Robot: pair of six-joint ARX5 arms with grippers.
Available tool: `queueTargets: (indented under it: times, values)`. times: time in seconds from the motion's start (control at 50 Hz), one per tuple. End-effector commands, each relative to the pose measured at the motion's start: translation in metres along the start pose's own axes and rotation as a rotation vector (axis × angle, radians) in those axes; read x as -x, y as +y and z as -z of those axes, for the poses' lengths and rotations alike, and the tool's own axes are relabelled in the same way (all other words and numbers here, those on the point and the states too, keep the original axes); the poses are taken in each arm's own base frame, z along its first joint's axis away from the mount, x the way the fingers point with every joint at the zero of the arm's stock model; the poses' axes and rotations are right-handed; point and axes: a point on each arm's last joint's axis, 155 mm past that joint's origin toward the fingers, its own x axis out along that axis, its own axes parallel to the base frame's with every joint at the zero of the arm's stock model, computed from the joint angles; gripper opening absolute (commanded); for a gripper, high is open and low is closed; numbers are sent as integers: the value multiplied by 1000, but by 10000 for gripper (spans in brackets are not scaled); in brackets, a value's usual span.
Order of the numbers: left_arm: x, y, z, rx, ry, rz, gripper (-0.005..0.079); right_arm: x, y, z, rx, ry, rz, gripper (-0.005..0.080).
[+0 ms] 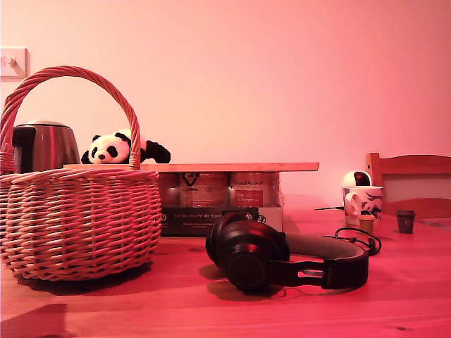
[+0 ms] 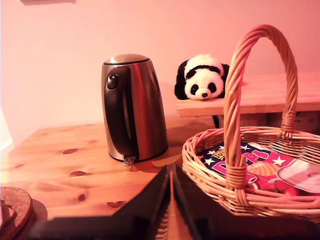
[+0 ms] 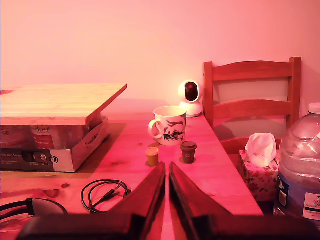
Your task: Pick up the headphones and place it on the shelf behind you
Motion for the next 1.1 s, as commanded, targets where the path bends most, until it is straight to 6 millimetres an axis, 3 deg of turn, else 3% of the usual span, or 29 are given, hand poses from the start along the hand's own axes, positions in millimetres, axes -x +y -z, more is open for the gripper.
queueTargets:
  times: [0.0,0.42,0.78,1.08]
  values:
    - [1,-25,21,106,51,152,-20,5,19,-40,-44,-144,-103,-12]
    - [1,-31,14,147,28,184,-20,6,27,-40,-52,-141,-150,-12]
    - [19,-81,20,173,82,469,-20,11,54,-32,-112,-97,-302,-12]
    - [54,-131,34,203,182,779,-20,12,59,-30,-149,-81,-332,-12]
